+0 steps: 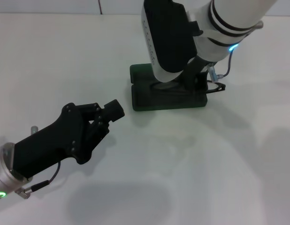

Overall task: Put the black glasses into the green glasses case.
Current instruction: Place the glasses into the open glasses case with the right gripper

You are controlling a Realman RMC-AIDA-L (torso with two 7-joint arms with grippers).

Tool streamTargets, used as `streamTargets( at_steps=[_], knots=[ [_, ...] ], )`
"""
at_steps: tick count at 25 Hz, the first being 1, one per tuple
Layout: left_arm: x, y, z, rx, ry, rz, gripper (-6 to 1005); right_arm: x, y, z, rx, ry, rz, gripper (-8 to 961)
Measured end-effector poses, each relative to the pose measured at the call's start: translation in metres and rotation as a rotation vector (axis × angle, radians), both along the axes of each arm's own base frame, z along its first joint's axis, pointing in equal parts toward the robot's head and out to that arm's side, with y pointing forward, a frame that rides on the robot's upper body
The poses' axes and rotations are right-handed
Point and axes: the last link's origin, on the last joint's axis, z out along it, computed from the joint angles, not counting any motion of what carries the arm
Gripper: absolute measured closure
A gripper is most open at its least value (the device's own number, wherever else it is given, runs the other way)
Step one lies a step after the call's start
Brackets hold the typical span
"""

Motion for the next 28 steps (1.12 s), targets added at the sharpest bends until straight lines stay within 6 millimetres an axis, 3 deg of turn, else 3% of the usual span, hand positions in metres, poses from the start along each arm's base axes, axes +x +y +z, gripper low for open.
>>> streamTargets(
  at_steps=[13,28],
  knots=[
    [0.001,-0.004,-0.006,-0.061,0.043,-0.045,964,0.018,0.006,-0.015,0.039,0.033,0.063,867],
    [0.006,-0.008,-0.020,-0.180,0.128,-0.150,965,0.018,0.012,-0.026,0.062,0.064,0.126,864]
  ],
)
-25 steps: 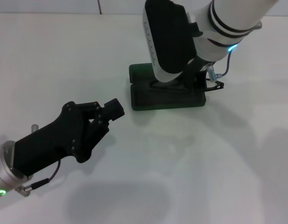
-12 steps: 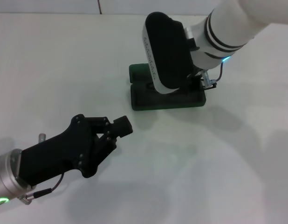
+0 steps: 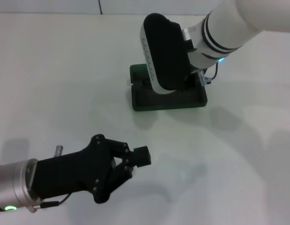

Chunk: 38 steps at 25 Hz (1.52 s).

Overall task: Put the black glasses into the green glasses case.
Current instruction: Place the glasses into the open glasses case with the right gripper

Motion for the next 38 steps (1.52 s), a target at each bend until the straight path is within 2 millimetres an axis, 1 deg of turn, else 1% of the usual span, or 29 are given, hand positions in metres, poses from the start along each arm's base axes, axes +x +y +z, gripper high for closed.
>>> streamTargets(
  at_steps=[12,29,38],
  knots=[
    [0.000,0.002,0.001,0.020,-0.007,0.013,964,0.007,0.003,-0.007,0.016,0.005,0.032,862],
    [0.001,0.004,0.000,0.034,-0.010,0.012,965,0.007,0.002,-0.011,0.014,0.036,0.027,858],
    [0.001,0.005,0.001,0.037,-0.005,0.008,965,0.004,0.001,-0.011,0.020,0.042,0.002,827]
  ],
)
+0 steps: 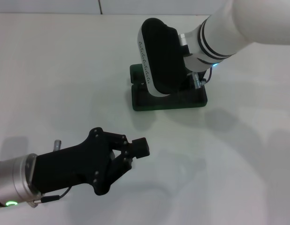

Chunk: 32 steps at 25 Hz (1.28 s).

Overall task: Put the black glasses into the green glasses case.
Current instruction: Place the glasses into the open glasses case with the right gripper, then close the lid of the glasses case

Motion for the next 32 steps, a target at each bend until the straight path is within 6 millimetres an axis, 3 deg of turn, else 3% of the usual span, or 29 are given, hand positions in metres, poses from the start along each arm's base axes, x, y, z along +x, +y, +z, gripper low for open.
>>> streamTargets(
  at_steps=[17,24,32],
  knots=[
    [-0.003,-0.005,-0.003,0.001,0.006,0.011,965,0.000,-0.007,0.001,0.009,0.010,-0.062,809],
    [-0.003,-0.007,-0.004,0.003,0.005,0.012,964,0.003,-0.019,0.003,-0.011,0.022,-0.083,777],
    [-0.003,-0.002,0.001,0.027,-0.004,0.018,964,0.008,-0.031,0.028,0.003,0.204,-0.199,759]
  ],
)
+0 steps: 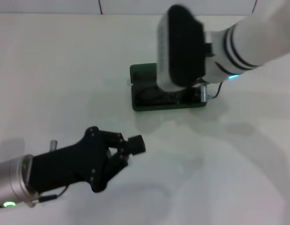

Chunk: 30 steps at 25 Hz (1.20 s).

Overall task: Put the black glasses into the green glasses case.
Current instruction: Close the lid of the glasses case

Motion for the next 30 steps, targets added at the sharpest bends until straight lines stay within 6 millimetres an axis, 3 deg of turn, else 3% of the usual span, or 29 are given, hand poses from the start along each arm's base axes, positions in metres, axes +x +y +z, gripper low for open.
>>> streamTargets(
  at_steps=[6,9,14,19,21,22,23,27,30],
  knots=[
    [-0.002,0.020,0.024,0.091,-0.027,0.025,965,0.020,-0.017,0.039,0.022,0.282,-0.192,759],
    [0.003,0.042,0.041,0.145,-0.043,0.027,965,0.048,-0.030,0.065,0.035,0.458,-0.309,759],
    [0.026,0.089,0.064,0.182,-0.004,-0.030,964,0.111,-0.062,0.089,-0.012,0.737,-0.409,758],
    [0.049,0.149,0.082,0.108,0.201,0.013,953,0.153,-0.088,0.088,-0.091,0.899,-0.385,758],
    [0.068,0.176,0.074,0.082,0.313,0.019,948,0.163,-0.093,0.092,-0.079,0.937,-0.400,758],
    [0.081,0.191,0.066,0.068,0.388,0.016,946,0.190,-0.102,0.104,-0.028,1.012,-0.460,758],
    [0.089,0.201,0.057,0.057,0.458,0.017,943,0.196,-0.103,0.106,-0.019,1.031,-0.478,758],
    [0.108,0.221,0.013,0.048,0.673,0.033,914,0.218,-0.109,0.108,-0.003,1.128,-0.549,758],
    [0.114,0.223,-0.006,0.058,0.724,0.043,850,0.225,-0.111,0.106,0.005,1.157,-0.563,758]
  ],
)
